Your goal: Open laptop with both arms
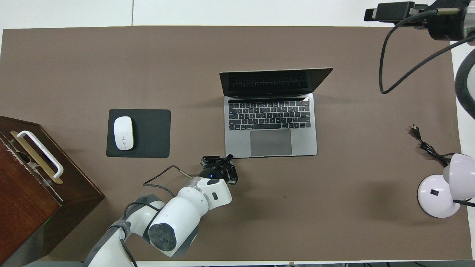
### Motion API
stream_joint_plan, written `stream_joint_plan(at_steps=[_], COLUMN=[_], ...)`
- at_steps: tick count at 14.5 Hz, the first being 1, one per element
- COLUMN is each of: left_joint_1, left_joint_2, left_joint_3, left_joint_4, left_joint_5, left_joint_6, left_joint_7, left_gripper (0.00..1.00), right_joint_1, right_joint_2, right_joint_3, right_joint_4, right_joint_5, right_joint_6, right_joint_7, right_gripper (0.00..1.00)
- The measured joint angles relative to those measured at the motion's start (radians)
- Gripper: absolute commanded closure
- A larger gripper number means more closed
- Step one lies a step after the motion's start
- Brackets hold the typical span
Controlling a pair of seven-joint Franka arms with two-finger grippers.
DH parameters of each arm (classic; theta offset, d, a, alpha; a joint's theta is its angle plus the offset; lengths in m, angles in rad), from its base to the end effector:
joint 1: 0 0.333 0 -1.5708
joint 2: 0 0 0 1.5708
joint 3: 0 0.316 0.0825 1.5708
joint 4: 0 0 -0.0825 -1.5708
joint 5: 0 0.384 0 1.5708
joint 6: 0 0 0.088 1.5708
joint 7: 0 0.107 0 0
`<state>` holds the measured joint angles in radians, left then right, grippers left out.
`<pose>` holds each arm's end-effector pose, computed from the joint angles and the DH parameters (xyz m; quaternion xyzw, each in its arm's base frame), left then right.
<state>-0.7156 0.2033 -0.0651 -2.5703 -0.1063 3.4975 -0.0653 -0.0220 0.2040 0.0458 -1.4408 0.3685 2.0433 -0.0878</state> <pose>0.3612 -0.3400 0.2751 0.8943 -0.2744 0.3197 0.1508 0.6561 0.0322 0.6192 -0.9641 -0.0030 -0.2002 0.1745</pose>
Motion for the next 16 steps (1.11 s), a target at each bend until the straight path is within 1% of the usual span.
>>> stream_joint_plan(at_steps=[3, 4, 6, 9, 11, 13, 16], left_joint_1=[0.000, 0.001, 0.007, 0.042, 0.057, 0.076, 0.110], left_joint_2=[-0.030, -0.049, -0.111, -0.238, -0.297, -0.331, -0.348], left_joint_3=[0.000, 0.001, 0.008, 0.012, 0.013, 0.014, 0.015], left_joint_4=[-0.011, -0.015, -0.014, 0.002, 0.021, 0.061, 0.164], left_joint_5=[0.000, -0.002, -0.005, -0.005, -0.005, -0.005, -0.005], left_joint_6=[-0.007, -0.035, -0.160, -0.404, -0.556, -0.712, -0.963], left_joint_7=[-0.049, -0.064, -0.081, -0.085, -0.086, -0.086, -0.086], left_gripper=[1.00, 1.00, 1.00, 1.00, 1.00, 1.00, 1.00], right_joint_1=[-0.003, -0.003, -0.003, -0.003, -0.014, -0.040, -0.049], right_joint_2=[-0.033, -0.051, -0.088, -0.157, -0.195, -0.227, -0.253], right_joint_3=[-0.025, -0.029, -0.030, -0.029, -0.029, -0.030, -0.029], right_joint_4=[0.008, 0.006, -0.021, -0.157, -0.234, -0.282, -0.285], right_joint_5=[-0.170, -0.225, -0.297, -0.348, -0.361, -0.362, -0.362], right_joint_6=[-0.188, -0.256, -0.338, -0.350, -0.329, -0.269, -0.223], right_joint_7=[0.000, 0.005, 0.042, 0.105, 0.114, 0.075, 0.005], right_gripper=[0.01, 0.01, 0.01, 0.01, 0.01, 0.01, 0.01])
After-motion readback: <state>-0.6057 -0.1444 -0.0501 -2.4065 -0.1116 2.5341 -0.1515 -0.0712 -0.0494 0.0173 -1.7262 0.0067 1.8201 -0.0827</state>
